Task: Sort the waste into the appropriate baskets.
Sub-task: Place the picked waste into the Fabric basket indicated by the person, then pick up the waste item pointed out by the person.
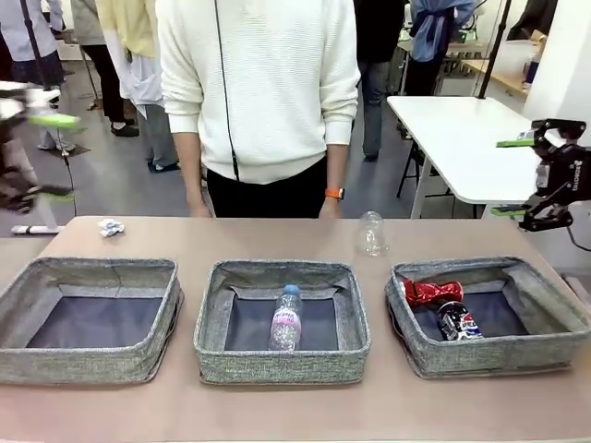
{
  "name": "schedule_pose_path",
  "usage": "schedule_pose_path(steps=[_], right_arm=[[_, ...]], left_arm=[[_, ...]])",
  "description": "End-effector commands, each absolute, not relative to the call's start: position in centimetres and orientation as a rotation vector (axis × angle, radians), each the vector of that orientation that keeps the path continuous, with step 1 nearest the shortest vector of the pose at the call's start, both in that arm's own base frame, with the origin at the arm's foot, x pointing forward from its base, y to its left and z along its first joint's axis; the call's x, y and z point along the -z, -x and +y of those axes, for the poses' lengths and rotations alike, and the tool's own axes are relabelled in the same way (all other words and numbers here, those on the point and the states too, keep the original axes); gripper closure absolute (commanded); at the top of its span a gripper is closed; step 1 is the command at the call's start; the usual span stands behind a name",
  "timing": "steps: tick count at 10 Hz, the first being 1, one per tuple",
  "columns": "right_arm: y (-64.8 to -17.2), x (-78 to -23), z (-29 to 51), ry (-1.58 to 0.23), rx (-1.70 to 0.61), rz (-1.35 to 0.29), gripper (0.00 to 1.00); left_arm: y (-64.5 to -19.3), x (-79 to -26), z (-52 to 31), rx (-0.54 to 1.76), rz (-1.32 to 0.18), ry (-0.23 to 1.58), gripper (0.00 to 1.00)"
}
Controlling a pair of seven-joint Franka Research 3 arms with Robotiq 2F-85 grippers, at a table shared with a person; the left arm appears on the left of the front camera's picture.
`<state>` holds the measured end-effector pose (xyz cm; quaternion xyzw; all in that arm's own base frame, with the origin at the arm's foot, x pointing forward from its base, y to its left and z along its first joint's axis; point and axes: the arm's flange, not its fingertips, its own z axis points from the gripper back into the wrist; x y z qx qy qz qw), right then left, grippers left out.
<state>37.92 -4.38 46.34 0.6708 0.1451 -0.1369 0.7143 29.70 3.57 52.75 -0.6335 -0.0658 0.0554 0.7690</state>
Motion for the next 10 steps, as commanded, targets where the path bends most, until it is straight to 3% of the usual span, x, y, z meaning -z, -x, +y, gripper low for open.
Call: schedule_pose_path(steps=[1, 2, 4, 5, 10], right_arm=[[-38.2, -46.6, -4.2, -1.493, 0.303, 0.308, 0.00], [-38.2, -46.6, -4.2, -1.493, 0.303, 0.308, 0.00], [-38.2, -46.6, -4.2, -1.493, 0.303, 0.308, 0.00], [-38.2, -46.6, -4.2, -1.493, 0.303, 0.308, 0.00], [-38.2, -46.6, -4.2, -1.493, 0.303, 0.308, 0.00]], left_arm=[[-29.5, -49.8, 10.3, -0.176, -0.206, 1.567, 0.00], [-28.9, -48.8, 12.0, -0.183, -0.226, 1.636, 0.00], [-29.7, -45.6, 12.3, -0.269, -0.117, 1.665, 0.00], [-26.6, -48.6, 14.1, -0.230, -0.234, 1.630, 0.00], [-26.6, -48.6, 14.1, -0.230, -0.234, 1.630, 0.00]])
